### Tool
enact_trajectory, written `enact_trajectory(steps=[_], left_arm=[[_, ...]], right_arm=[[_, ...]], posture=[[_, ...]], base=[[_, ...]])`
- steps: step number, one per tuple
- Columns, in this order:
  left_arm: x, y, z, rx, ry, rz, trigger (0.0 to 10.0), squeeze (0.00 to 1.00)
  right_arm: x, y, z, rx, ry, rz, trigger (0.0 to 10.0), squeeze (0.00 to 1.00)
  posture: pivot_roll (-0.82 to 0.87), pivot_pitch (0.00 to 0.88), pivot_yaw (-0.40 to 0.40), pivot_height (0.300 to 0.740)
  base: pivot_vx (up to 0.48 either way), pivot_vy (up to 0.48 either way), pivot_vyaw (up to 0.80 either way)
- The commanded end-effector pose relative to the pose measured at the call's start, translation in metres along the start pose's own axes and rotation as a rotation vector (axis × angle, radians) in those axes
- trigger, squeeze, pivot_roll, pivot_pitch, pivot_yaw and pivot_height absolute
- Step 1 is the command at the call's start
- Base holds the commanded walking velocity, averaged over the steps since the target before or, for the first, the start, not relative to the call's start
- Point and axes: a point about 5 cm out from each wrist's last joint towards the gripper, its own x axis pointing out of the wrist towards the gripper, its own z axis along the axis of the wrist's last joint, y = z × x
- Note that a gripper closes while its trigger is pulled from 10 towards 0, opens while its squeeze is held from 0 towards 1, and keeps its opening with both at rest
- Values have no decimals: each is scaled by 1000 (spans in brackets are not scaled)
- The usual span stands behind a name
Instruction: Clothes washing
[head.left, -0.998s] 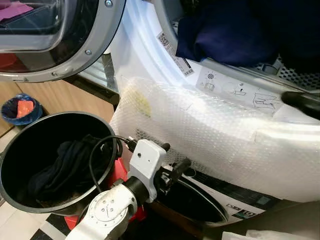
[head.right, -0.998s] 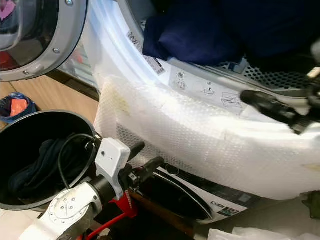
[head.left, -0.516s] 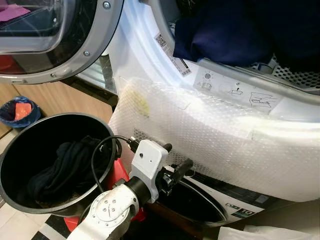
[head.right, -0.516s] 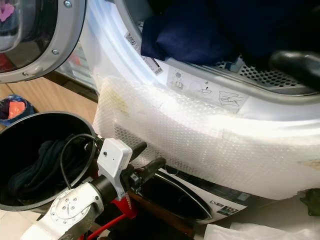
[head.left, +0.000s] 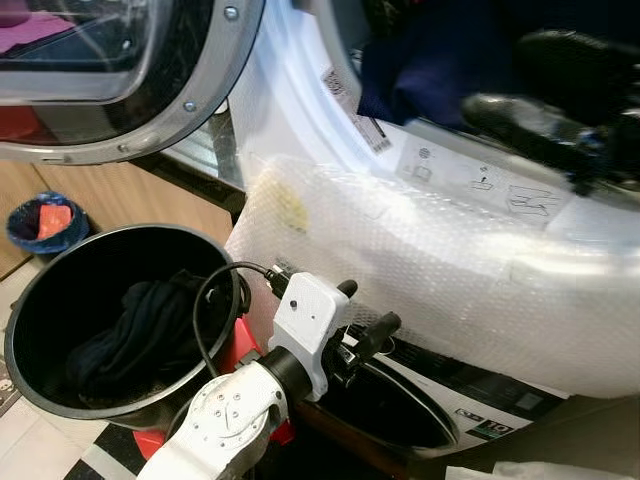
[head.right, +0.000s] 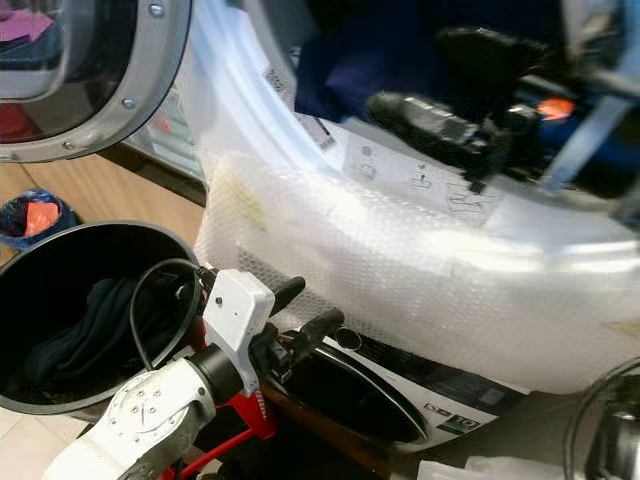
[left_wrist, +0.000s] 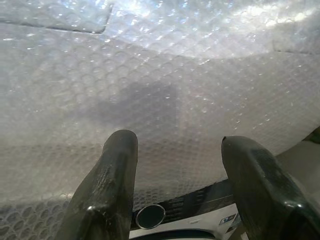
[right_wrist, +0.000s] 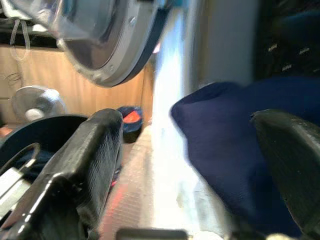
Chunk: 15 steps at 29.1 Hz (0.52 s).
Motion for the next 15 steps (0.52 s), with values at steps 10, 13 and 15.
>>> enact_trajectory(steps=[10,13,15], left_arm=[[0,-4,5,-4,-13,-13,10000,0],[0,-4,5,-6,-13,-9,10000,0],[0,-4,5,-6,-13,-7,10000,0]], right_arm=[[22,13,4,-4,-9,136,10000,0],[41,11,1,3,40,113,10000,0],[45,8,0,14,58,93,10000,0]], posture=[[-72,238,-101,740],[-74,241,-105,740],[-73,243,-109,740]], base=[[0,0,0],[0,0,0],[0,0,0]])
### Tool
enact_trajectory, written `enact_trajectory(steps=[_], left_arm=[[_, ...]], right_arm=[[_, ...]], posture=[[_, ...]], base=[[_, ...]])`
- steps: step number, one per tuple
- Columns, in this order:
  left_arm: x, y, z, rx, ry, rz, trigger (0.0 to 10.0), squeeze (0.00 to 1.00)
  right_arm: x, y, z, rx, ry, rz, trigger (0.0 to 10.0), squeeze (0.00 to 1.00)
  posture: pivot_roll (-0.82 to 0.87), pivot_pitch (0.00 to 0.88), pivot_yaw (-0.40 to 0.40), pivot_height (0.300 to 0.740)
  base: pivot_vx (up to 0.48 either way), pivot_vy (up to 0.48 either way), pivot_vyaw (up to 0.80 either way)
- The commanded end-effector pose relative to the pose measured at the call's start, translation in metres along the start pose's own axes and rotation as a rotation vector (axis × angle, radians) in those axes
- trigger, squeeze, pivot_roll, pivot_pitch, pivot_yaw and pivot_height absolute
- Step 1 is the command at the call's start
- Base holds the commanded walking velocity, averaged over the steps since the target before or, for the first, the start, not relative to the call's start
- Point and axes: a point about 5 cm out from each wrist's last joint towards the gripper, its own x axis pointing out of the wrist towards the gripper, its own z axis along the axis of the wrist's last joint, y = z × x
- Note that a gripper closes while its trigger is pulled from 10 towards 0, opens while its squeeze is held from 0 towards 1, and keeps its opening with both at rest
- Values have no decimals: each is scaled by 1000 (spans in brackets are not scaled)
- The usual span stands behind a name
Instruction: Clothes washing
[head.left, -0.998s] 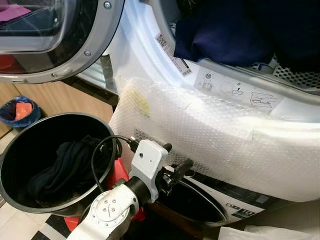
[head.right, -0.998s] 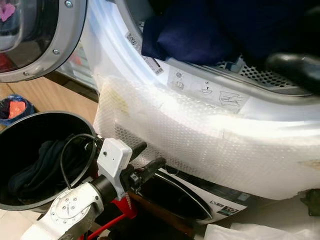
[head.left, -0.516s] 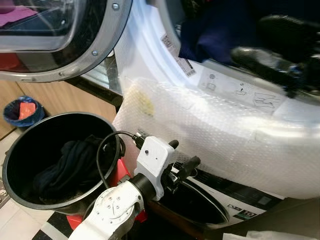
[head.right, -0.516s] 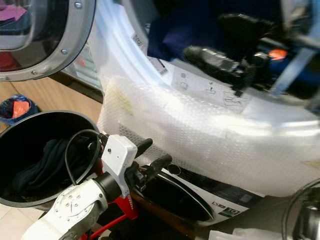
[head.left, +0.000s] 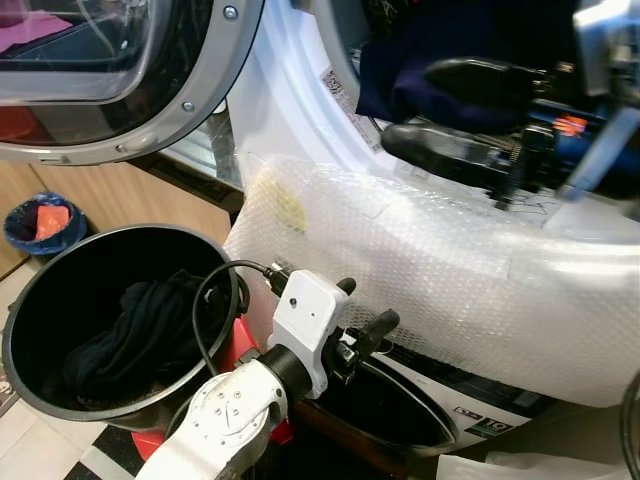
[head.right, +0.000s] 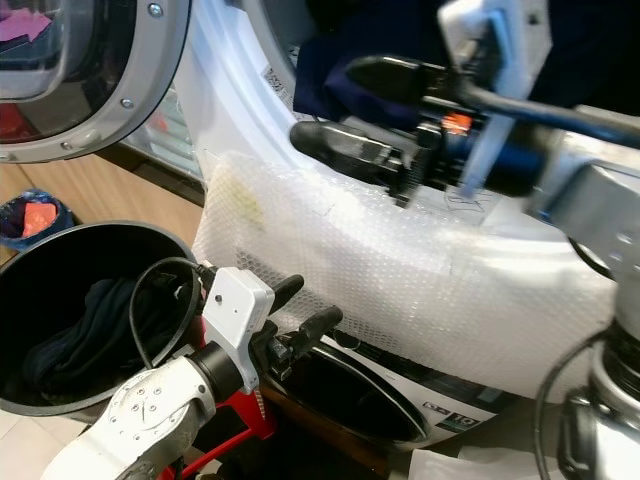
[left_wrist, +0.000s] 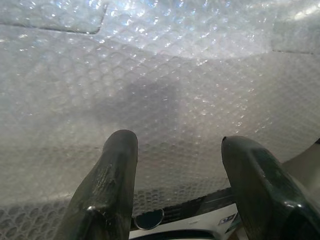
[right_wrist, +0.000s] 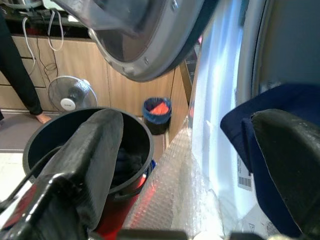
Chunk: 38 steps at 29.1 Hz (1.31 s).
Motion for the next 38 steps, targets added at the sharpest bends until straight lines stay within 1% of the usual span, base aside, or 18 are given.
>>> enact_trajectory(steps=[1,3,7,9,10,11,12,15,19,22,24,26,28,31,33,34,35,38], left_arm=[[-1,-5,4,-3,-18,-19,10000,0],[-1,-5,4,-5,-18,-13,10000,0],[-3,-5,4,-3,-17,-6,10000,0],[-3,-5,4,-4,-16,0,10000,0],[-3,-5,4,-4,-16,0,10000,0],[-3,-5,4,-4,-16,1,10000,0],[-4,-5,4,-7,-15,4,10000,0],[-4,-5,4,-6,-15,8,10000,0],[-5,-6,4,-9,-13,12,10000,0],[-5,-6,4,-10,-13,14,10000,0],[-5,-5,3,-13,-13,16,10000,0],[-4,-6,3,-13,-14,15,10000,0],[-4,-7,4,-16,-15,14,10000,0],[-4,-7,3,-17,-14,14,10000,0],[-5,-7,3,-17,-14,18,10000,0],[-5,-7,3,-17,-12,22,10000,0],[-5,-7,3,-19,-11,24,10000,0],[-5,-7,3,-20,-11,26,10000,0]], right_arm=[[3,-4,2,-11,17,-38,10000,0],[15,-17,-2,5,73,-127,10000,0],[25,-32,-6,25,133,-236,10000,0],[30,-48,-7,38,155,-344,10000,0],[30,-48,-7,38,155,-344,10000,0],[29,-53,-7,32,167,-384,10000,0],[29,-64,-8,23,185,-450,10000,0],[26,-75,-8,36,192,-503,10000,0],[17,-99,-5,33,216,-623,10000,0],[11,-117,1,-29,224,-787,10000,0],[11,-126,7,-71,212,-884,10000,0],[12,-128,9,-84,200,-907,10000,0],[15,-134,22,-128,115,-1036,10000,0],[20,-133,22,-51,85,-994,10000,0],[17,-136,25,-70,61,-1049,10000,0],[11,-140,28,-97,39,-1130,10000,0],[7,-142,32,-118,16,-1170,10000,0],[5,-144,34,-130,2,-1192,10000,0]], posture=[[-73,243,-109,740],[-67,245,-114,740],[-63,247,-118,740],[-58,246,-124,740],[-58,246,-124,740],[-56,246,-125,740],[-54,245,-128,740],[-53,245,-131,740],[-52,242,-130,740],[-52,242,-130,740],[-57,237,-129,740],[-57,236,-130,740],[-56,234,-130,740],[-51,233,-134,740],[-51,233,-135,740],[-48,230,-136,740],[-48,230,-136,740],[-51,229,-136,740]], base=[[0,0,0],[0,0,0],[0,0,0],[0,0,0],[0,0,0],[0,0,0],[0,0,0],[0,0,0],[0,0,0],[0,0,0],[0,0,0],[0,0,0],[0,0,0],[0,0,0],[0,0,0],[0,0,0],[0,0,0],[0,0,0]])
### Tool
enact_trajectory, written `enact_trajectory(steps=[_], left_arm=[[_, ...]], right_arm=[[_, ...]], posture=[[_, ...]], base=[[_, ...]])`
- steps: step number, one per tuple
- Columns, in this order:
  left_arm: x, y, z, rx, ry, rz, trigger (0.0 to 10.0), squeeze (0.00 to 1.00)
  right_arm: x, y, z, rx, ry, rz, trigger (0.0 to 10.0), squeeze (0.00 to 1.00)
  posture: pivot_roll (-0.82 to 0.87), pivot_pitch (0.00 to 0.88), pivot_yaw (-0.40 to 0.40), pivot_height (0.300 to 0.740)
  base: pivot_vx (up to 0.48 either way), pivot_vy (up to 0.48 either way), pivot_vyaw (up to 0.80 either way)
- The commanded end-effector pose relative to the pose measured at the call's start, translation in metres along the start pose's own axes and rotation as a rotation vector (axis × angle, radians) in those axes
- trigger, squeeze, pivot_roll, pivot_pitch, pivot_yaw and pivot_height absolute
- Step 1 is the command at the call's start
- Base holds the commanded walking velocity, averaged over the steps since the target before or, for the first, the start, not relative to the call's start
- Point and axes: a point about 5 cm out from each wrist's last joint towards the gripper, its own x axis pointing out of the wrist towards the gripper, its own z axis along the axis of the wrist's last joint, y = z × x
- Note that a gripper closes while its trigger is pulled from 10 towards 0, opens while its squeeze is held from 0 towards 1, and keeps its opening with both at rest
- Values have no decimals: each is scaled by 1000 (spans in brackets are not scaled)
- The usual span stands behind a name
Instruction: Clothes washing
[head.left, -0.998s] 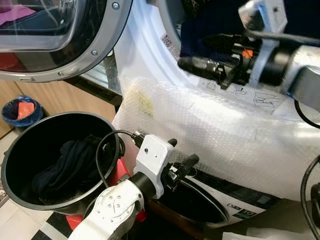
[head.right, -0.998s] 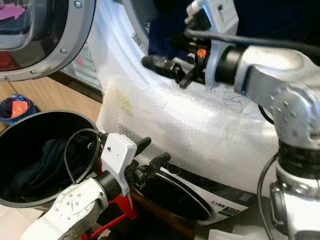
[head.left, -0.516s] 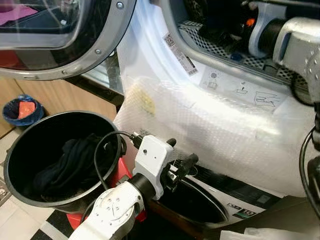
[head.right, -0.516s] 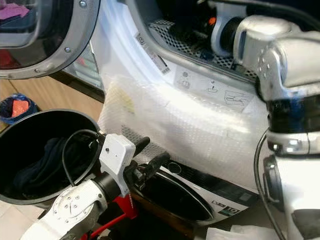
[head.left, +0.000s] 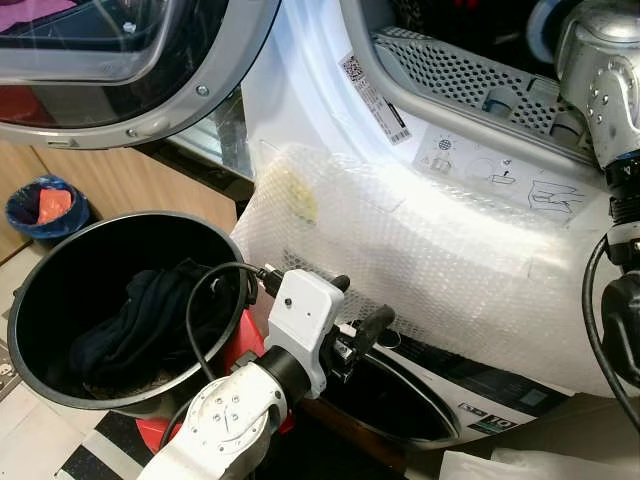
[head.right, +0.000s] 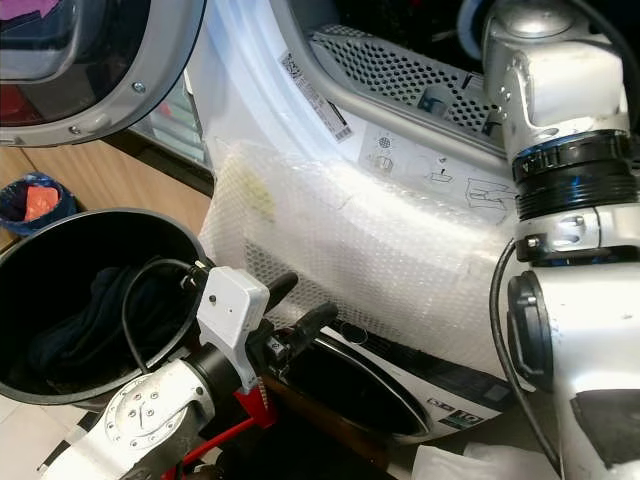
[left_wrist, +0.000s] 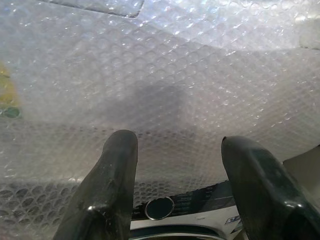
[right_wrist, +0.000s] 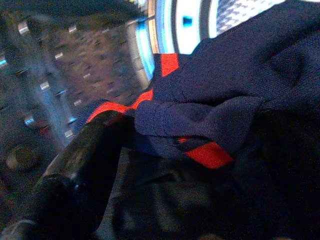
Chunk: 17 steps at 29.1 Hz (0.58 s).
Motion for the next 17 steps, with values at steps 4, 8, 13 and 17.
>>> enact_trajectory(steps=[4,8,13,17], left_arm=[[-1,-6,1,-12,2,-20,10000,0],[-2,-5,0,-14,2,-14,10000,0],[1,-4,0,-13,1,-21,10000,0],[0,-3,0,-12,3,-18,10000,0]], right_arm=[[-1,-18,7,16,-14,-68,10000,0],[-11,-42,28,-12,-147,-81,10000,0],[-13,-89,41,-69,-253,-372,10000,0],[-31,-89,81,-124,-551,-390,10000,0]], posture=[[-51,229,-136,740],[-53,222,-132,740],[-58,223,-121,740],[-52,222,-121,740]], base=[[0,0,0],[0,0,0],[0,0,0],[0,0,0]])
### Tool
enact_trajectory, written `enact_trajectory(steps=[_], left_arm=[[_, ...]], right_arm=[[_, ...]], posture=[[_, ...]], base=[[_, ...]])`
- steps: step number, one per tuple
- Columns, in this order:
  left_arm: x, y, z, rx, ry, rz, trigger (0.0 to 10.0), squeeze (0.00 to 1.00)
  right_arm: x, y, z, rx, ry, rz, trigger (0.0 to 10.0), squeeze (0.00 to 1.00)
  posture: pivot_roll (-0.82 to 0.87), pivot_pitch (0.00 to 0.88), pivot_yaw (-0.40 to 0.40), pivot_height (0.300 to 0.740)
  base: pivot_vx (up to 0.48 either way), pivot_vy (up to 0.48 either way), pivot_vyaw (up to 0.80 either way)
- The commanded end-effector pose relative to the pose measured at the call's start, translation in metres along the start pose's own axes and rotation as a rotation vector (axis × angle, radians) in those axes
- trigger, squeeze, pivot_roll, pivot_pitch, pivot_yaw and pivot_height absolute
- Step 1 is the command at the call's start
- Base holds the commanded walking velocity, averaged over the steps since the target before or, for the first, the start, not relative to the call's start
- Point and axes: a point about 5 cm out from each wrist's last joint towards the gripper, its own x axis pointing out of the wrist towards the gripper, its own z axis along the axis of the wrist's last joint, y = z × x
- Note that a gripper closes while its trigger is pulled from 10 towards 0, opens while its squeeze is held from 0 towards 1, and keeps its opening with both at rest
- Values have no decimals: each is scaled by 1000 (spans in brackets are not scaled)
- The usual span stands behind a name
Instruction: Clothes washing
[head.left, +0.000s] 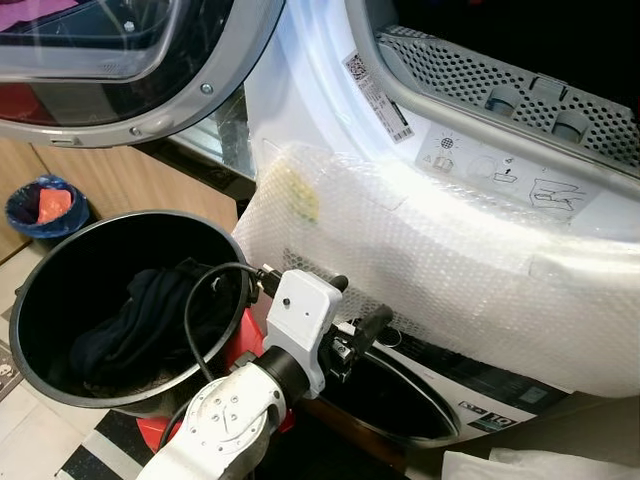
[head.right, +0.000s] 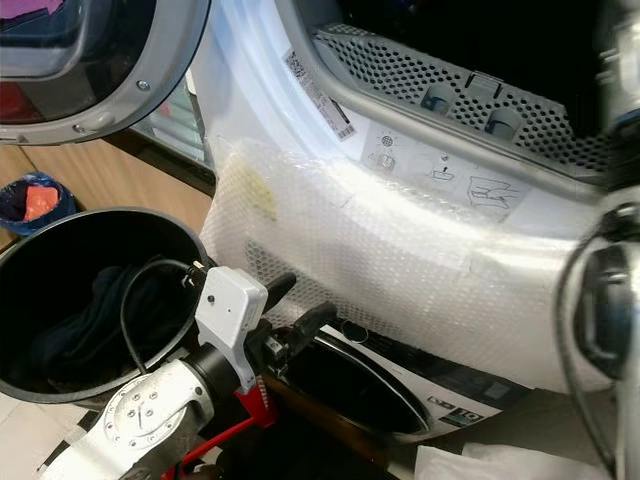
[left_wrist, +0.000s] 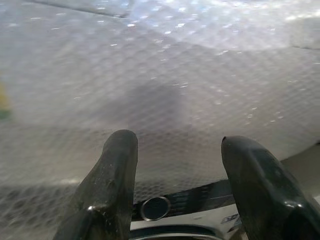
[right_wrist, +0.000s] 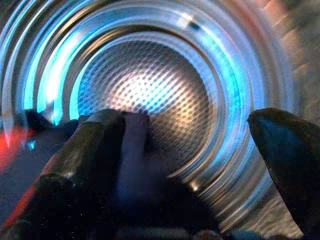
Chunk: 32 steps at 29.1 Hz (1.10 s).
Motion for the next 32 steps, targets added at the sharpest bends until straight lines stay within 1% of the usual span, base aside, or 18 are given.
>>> enact_trajectory(steps=[1,3,5,6,7,8,9,11,14,16,21,23,25,26,27,30,31,32], left_arm=[[-1,-4,-1,-11,7,-20,10000,0],[-1,-4,-1,-11,7,-18,10000,0],[-1,-5,0,-11,6,-19,10000,0],[-1,-5,0,-12,5,-19,10000,0],[0,-4,0,-10,4,-19,10000,0],[0,-4,0,-10,4,-19,10000,0],[-1,-4,0,-9,6,-19,10000,0],[-1,-4,0,-8,8,-21,10000,0],[-2,-4,-1,-7,9,-21,10000,0],[-1,-3,-1,-8,8,-23,10000,0],[-1,-4,0,-9,8,-26,10000,0],[-1,-4,-1,-9,9,-30,10000,0],[-2,-4,-1,-9,9,-30,10000,0],[-2,-4,-1,-10,9,-29,10000,0],[-2,-4,-1,-10,9,-29,10000,0],[-2,-5,-1,-17,10,-36,10000,0],[-2,-5,-1,-17,10,-36,10000,0],[-1,-6,-1,-18,10,-41,10000,0]], right_arm=[[-2,-6,38,35,-218,-14,10000,0],[-7,-3,47,57,-282,1,10000,0],[-9,1,47,66,-291,28,10000,0],[-12,4,48,74,-302,54,10000,0],[-16,10,52,126,-332,129,10000,0],[-16,10,52,126,-332,129,10000,0],[-16,9,52,211,-304,188,10000,0],[-16,10,48,241,-272,238,10000,0],[-18,11,45,223,-266,271,10000,0],[-21,0,30,239,-183,358,10000,0],[-24,-9,24,250,-144,431,10000,0],[-32,-23,17,279,-91,539,10000,0],[-34,-26,17,284,-91,567,10000,0],[-37,-36,12,285,-15,633,10000,0],[-37,-36,12,285,-15,633,10000,0],[-57,-63,13,281,-6,895,10000,0],[-57,-63,13,281,-6,895,10000,0],[-65,-68,12,252,26,976,10000,0]], posture=[[-52,222,-121,740],[-52,221,-120,740],[-52,221,-120,740],[-51,222,-119,740],[-49,222,-118,740],[-49,222,-118,740],[-49,221,-116,740],[-51,221,-116,740],[-50,221,-115,740],[-54,220,-112,740],[-56,220,-110,740],[-56,222,-109,740],[-56,222,-109,740],[-59,224,-109,740],[-59,224,-109,740],[-65,224,-105,740],[-65,224,-105,740],[-65,224,-105,740]], base=[[0,0,0],[0,0,0],[0,0,0],[0,0,0],[0,0,0],[0,0,0],[0,0,0],[0,0,0],[0,0,0],[0,0,0],[0,0,0],[0,0,0],[0,0,0],[0,0,0],[0,0,0],[0,0,0],[0,0,0],[0,0,0]])
